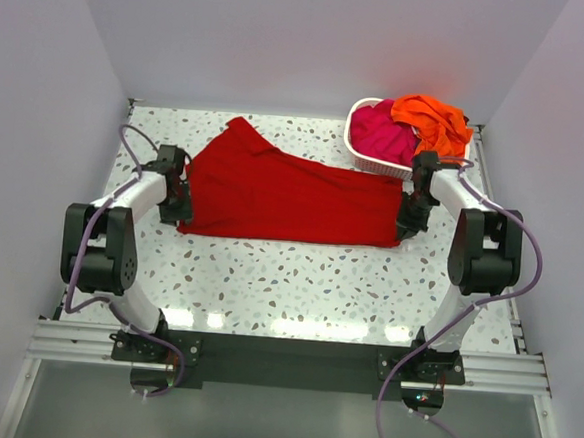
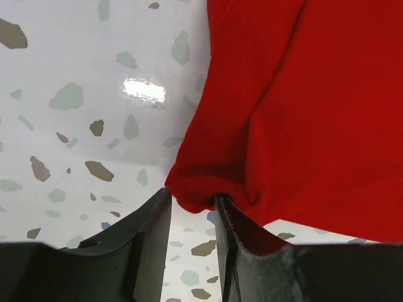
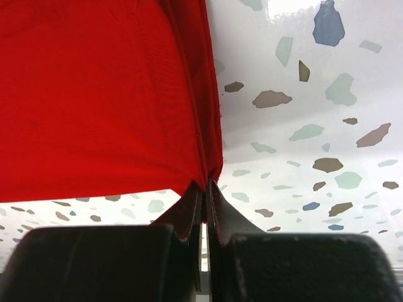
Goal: Fold and stack the t-shirts
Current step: Fold the tshirt
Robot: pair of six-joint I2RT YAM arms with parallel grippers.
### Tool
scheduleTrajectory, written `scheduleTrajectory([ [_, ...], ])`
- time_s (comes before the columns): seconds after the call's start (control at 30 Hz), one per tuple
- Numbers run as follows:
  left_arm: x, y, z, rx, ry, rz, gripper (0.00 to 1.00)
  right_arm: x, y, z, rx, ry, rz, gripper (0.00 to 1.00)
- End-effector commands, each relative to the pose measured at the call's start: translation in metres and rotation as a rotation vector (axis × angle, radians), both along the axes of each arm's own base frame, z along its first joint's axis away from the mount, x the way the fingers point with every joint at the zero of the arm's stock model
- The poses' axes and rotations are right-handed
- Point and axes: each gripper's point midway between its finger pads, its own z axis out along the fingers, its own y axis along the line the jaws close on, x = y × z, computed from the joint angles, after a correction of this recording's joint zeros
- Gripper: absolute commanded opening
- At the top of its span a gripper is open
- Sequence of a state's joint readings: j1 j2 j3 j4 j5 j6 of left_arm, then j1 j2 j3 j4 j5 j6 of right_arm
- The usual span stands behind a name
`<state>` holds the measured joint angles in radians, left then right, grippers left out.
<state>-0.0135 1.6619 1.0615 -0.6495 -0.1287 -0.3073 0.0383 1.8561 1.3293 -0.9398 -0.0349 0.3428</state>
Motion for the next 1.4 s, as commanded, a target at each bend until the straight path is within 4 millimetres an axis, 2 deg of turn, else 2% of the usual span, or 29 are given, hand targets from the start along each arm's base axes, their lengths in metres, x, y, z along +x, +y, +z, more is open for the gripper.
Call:
scheduleTrajectory([
  [0.0,0.015,-0.009,0.004,-0.066,-0.074,0.033,0.38,-0.002,-0.005,0.016,-0.017,-0.033,0.011,0.00],
  [0.1,0.013,-0.013,0.006,-0.090,-0.088,0.019,0.38,-0.002,-0.004,0.015,-0.015,-0.033,0.005,0.00],
  [0.23,0.006,-0.014,-0.001,-0.090,-0.046,0.004,0.38,-0.003,-0.001,0.012,-0.002,-0.030,0.003,0.00],
  [0.3,0.008,-0.010,0.008,-0.082,-0.070,0.022,0.38,-0.002,-0.002,0.013,-0.002,-0.033,0.000,0.00],
  [0.37,0.016,-0.014,0.028,-0.105,-0.137,0.018,0.38,-0.002,-0.003,0.013,-0.007,-0.033,0.001,0.00],
  [0.4,0.018,-0.005,0.035,-0.132,-0.162,0.050,0.38,-0.003,-0.003,0.014,-0.007,-0.033,0.003,0.00],
  [0.53,0.024,0.000,0.053,-0.185,-0.209,0.077,0.38,-0.003,-0.002,0.013,-0.005,-0.033,0.003,0.00],
  [0.7,0.014,0.013,0.037,-0.177,-0.159,0.145,0.38,-0.004,-0.001,0.012,0.001,-0.033,0.005,0.00],
  [0.83,0.009,0.013,0.016,-0.175,-0.110,0.156,0.38,-0.003,-0.001,0.012,0.003,-0.032,0.001,0.00],
  [1.07,0.006,0.010,0.003,-0.193,-0.089,0.155,0.39,-0.003,0.000,0.011,0.007,-0.031,0.006,0.00],
  [1.37,-0.009,0.006,-0.023,-0.195,-0.020,0.135,0.40,-0.002,0.001,0.012,0.016,-0.035,0.004,0.00],
])
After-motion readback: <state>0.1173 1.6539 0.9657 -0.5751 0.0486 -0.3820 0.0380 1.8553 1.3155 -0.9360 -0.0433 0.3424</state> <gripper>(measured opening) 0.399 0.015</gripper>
